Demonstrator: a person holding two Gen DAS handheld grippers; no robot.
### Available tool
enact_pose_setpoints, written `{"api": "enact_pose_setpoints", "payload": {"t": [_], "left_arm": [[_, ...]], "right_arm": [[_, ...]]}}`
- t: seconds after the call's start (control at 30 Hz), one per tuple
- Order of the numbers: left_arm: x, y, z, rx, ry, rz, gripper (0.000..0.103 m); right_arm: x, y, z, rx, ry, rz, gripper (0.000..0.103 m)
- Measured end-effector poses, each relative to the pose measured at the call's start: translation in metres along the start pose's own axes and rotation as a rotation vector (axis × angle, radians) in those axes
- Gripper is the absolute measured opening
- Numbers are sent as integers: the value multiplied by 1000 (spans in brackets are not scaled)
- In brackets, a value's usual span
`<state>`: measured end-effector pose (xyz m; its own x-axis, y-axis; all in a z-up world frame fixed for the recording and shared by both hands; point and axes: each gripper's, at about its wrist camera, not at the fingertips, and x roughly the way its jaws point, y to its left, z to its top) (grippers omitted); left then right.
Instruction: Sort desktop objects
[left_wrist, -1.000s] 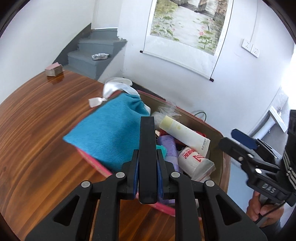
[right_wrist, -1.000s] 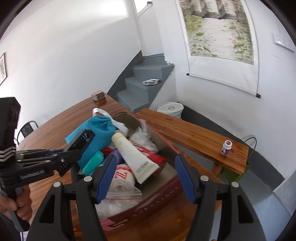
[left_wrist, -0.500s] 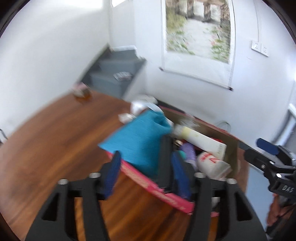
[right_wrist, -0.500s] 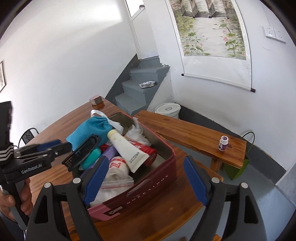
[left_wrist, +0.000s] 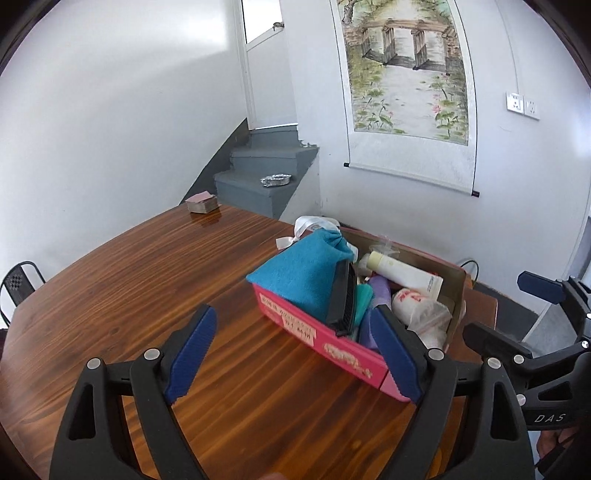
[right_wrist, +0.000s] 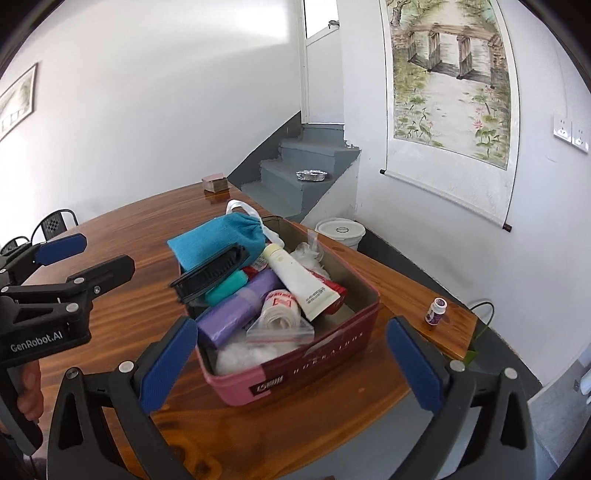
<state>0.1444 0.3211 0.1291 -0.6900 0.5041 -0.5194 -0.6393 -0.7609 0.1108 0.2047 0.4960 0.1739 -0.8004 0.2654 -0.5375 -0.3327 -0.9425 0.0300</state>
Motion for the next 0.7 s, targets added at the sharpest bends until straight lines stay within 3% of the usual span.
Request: {"api": "enact_pose_setpoints", "payload": {"t": [0.17,0.33,0.7], "left_arm": [[-15,-1,-6,-11,-4,-44,88],[-24,-4,-7,-1,-16,-39,88],[-17,-21,-9,38,11,-84,88]], "right_arm": [[-13,6,-5,7,-3,-4,103],[-19,10,-8,-5,-2,-16,103],[-16,2,-16,13,17,-32,103]]}}
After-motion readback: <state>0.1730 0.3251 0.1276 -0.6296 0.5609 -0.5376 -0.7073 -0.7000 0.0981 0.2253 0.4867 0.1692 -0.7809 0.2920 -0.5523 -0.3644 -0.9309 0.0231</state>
